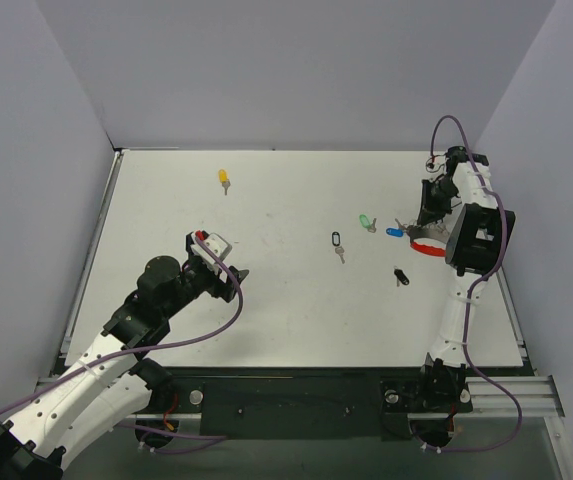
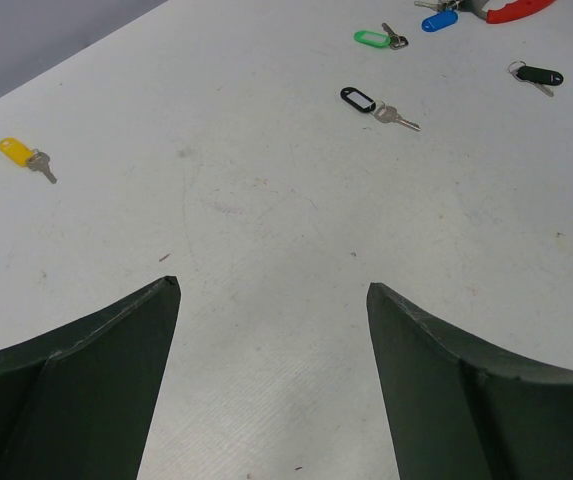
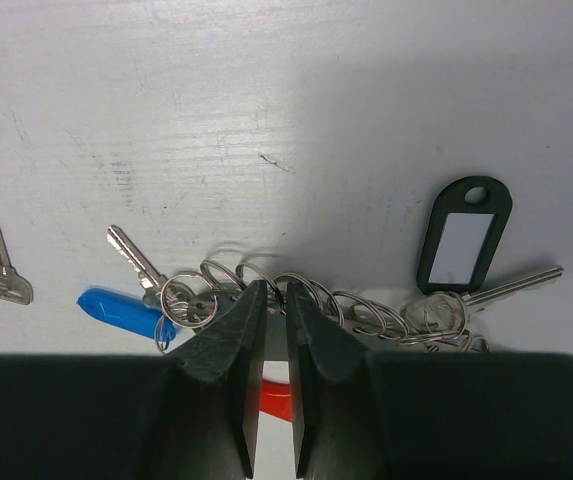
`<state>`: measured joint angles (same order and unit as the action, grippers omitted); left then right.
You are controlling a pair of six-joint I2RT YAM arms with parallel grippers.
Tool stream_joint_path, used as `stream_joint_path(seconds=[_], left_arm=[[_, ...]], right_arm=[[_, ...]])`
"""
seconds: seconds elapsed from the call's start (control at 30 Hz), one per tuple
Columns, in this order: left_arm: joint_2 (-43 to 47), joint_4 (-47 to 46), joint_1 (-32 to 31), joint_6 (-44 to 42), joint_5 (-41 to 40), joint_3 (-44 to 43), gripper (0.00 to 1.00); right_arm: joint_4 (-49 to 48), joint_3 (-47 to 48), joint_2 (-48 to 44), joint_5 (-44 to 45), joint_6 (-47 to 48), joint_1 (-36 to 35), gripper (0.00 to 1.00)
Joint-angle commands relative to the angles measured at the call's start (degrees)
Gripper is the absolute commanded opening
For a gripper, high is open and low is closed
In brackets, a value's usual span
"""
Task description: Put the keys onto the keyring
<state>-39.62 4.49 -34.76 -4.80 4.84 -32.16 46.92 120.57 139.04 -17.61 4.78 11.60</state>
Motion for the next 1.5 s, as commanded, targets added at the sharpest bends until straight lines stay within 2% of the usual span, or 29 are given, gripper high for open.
stream_joint_path(seconds=[0.0,1.47], left_arm=[[0.3,-2.5,0.3,-0.4,0.7,-0.1,0.86],[0.3,-2.5,0.3,-0.5,1.0,-0.1,0.86]], right_arm=[[1.5,0.9,-5.1,0.0,0.5,0.0,0.11],[1.0,0.7,-2.3,3.1,-1.3,-0.9,0.11]])
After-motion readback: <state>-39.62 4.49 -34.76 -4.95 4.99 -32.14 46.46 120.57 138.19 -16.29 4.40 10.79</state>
